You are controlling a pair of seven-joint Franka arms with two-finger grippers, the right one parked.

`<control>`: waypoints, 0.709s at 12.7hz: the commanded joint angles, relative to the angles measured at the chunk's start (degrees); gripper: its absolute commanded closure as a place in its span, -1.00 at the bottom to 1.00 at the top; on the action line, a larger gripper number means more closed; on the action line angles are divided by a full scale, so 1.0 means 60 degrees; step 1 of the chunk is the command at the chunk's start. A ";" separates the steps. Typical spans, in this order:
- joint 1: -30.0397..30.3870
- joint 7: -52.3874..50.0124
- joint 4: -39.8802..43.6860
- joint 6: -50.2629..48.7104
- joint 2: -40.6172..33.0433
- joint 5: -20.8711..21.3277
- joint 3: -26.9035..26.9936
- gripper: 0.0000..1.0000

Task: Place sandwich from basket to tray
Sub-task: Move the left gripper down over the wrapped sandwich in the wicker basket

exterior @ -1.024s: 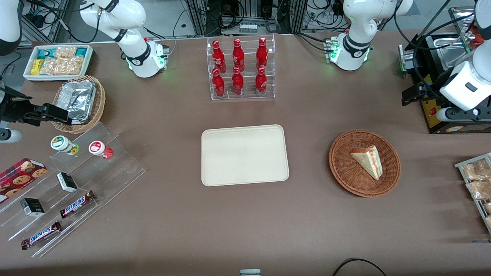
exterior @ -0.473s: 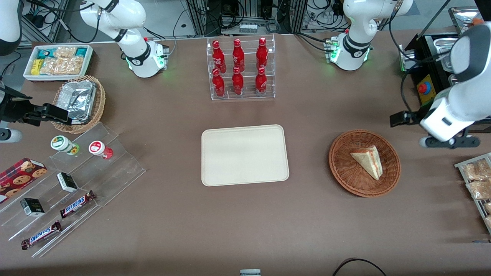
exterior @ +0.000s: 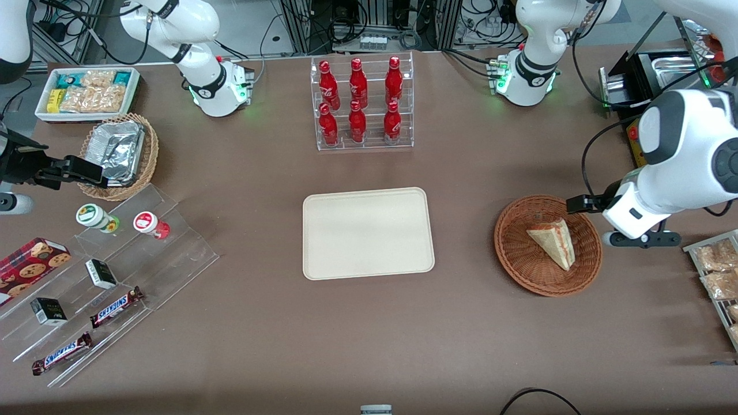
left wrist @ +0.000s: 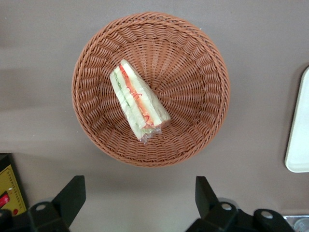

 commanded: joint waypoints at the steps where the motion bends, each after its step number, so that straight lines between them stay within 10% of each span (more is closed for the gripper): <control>1: 0.0002 -0.0081 -0.0877 0.0836 -0.0325 0.0083 0.0030 -1.00; 9: 0.0222 -0.2040 -0.3266 0.3312 -0.0940 0.0053 0.0045 -1.00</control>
